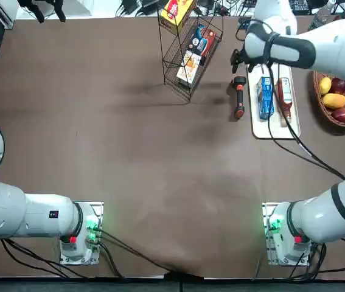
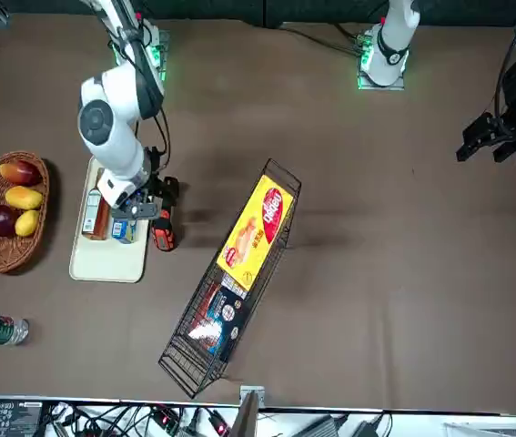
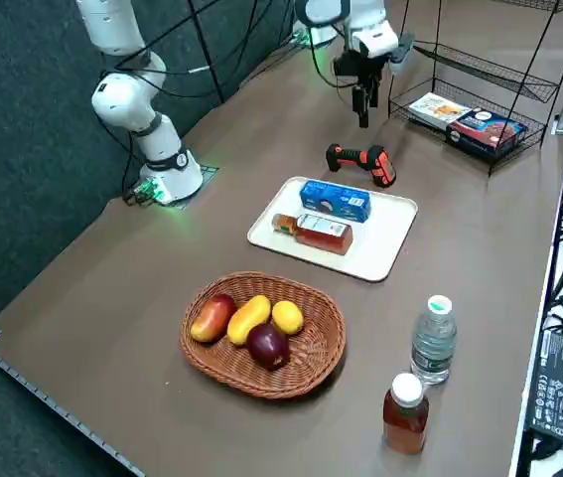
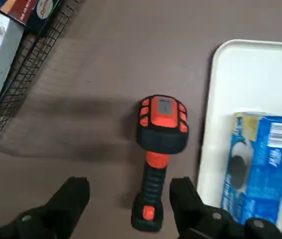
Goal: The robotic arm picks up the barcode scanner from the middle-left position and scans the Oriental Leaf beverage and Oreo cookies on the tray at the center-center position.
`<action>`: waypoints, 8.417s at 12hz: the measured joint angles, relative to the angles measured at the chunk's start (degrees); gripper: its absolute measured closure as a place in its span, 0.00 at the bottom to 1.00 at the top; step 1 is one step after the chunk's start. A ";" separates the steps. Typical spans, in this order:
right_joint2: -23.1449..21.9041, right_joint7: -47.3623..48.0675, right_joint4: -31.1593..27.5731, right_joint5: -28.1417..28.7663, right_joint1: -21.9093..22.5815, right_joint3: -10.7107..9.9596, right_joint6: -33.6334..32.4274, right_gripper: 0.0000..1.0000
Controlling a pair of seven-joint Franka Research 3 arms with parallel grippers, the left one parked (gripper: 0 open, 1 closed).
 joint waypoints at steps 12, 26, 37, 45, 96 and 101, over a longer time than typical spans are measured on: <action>3.05 5.67 -11.16 0.01 0.21 -0.47 15.02 0.00; 6.78 6.02 -11.69 -0.01 0.18 -0.84 20.69 0.02; 7.38 6.02 -11.69 -0.07 0.12 -1.05 21.32 0.56; 3.63 6.02 -10.94 -0.07 -1.47 -1.29 18.82 0.56; -1.85 -41.23 -2.89 7.17 -32.45 -1.80 -12.01 0.56; -0.89 -41.50 -2.88 7.17 -33.23 -1.80 -10.06 0.56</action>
